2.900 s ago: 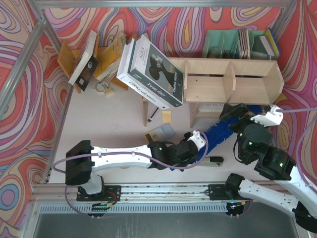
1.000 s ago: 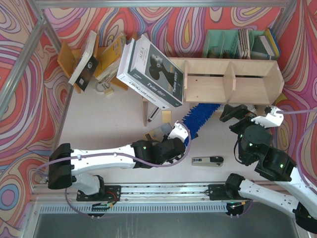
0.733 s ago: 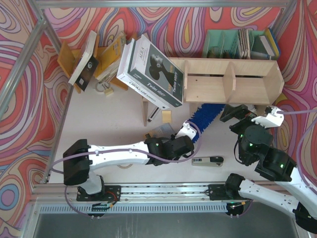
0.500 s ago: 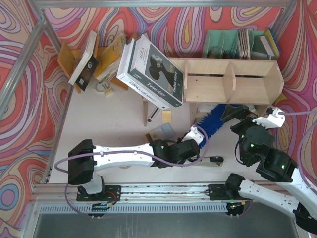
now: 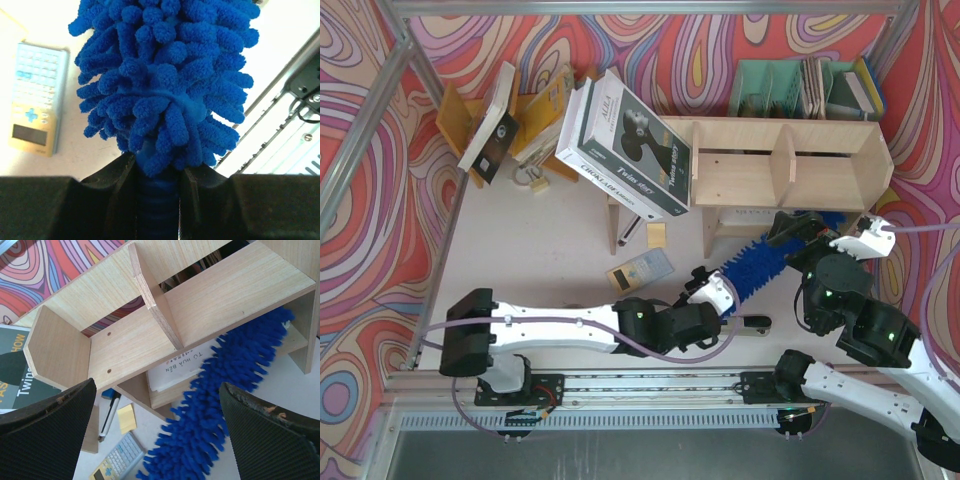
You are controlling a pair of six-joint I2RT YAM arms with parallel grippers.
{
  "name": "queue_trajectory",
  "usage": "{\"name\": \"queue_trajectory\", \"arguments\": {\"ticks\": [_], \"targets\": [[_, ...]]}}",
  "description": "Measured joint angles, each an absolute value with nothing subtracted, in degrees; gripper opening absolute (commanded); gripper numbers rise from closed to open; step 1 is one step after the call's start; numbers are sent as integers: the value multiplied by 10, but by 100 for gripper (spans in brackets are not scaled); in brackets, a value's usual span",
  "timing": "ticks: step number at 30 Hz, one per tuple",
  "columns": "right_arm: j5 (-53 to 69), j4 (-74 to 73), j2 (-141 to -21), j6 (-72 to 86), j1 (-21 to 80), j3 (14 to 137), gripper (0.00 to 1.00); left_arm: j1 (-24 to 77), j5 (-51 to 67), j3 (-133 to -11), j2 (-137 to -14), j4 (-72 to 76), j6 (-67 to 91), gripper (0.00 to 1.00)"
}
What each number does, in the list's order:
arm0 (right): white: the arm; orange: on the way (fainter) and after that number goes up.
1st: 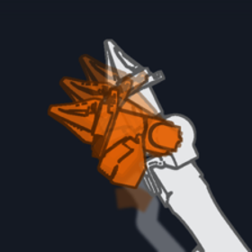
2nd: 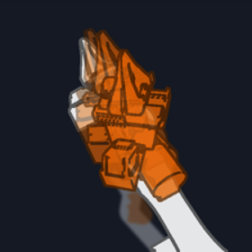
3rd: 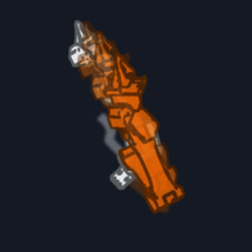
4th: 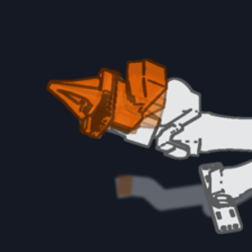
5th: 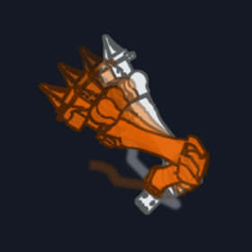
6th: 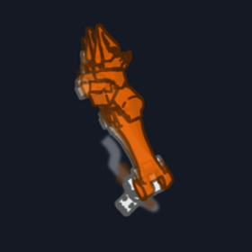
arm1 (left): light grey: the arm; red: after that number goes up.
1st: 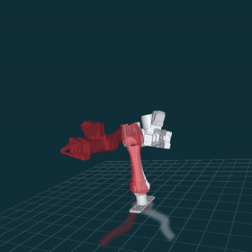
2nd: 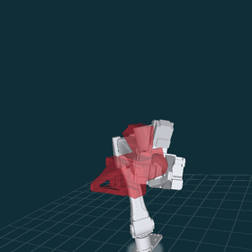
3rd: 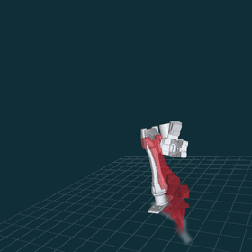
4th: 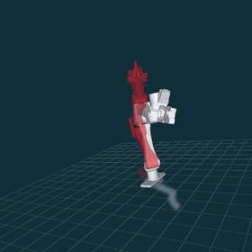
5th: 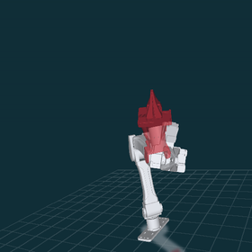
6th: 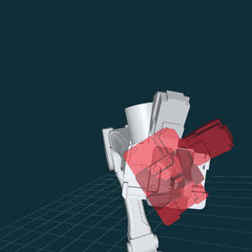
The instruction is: Dust the bookshelf with a duster
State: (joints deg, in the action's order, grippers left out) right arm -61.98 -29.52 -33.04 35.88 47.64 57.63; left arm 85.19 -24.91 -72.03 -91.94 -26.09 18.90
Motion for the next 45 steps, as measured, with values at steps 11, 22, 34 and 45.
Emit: {"name": "queue_trajectory", "arguments": {"ticks": [11,22,34,45], "targets": [[-620,-295,-331,358,476,576,99,833,-336,-680,-879,-260,232,0],[-620,-295,-337,358,476,576,99,813,-326,-700,-918,-269,247,0],[-620,-295,-338,358,476,576,99,842,-263,-757,-980,-271,204,0],[-620,-295,-338,356,476,576,99,848,-298,-671,-871,-258,223,0]]}}
